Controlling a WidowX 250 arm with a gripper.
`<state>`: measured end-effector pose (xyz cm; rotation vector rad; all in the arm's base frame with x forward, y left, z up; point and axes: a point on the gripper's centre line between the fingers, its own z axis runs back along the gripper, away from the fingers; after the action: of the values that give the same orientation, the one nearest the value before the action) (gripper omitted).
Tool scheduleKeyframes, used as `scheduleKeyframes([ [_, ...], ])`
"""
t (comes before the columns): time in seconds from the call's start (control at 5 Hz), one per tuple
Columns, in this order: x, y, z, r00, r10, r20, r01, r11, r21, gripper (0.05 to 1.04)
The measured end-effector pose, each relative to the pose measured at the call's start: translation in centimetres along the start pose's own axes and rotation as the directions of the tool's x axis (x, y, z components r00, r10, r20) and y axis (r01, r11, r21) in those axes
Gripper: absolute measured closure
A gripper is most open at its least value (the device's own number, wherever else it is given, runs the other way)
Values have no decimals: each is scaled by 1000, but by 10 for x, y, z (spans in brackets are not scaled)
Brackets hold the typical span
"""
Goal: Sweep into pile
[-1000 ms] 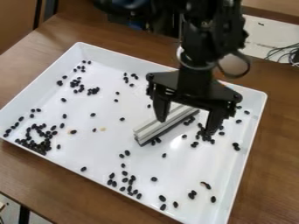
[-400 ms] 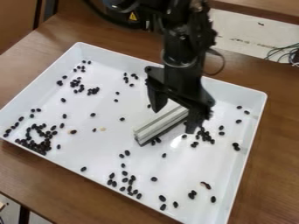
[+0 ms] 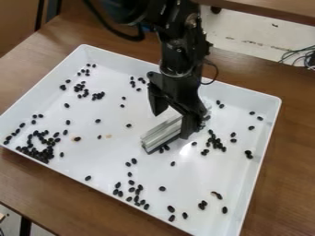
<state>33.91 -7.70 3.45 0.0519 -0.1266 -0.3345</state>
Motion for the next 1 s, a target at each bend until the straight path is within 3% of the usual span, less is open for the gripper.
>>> scheduleKeyframes([
  [0.2, 7, 3, -7, 999, -41, -3, 41, 999, -4, 128],
  [0.6, 8, 2, -18, 997, -54, -54, 54, 999, -6, 715],
  [1.0, 12, 3, -23, 997, -41, -70, 41, 999, 3, 737],
])
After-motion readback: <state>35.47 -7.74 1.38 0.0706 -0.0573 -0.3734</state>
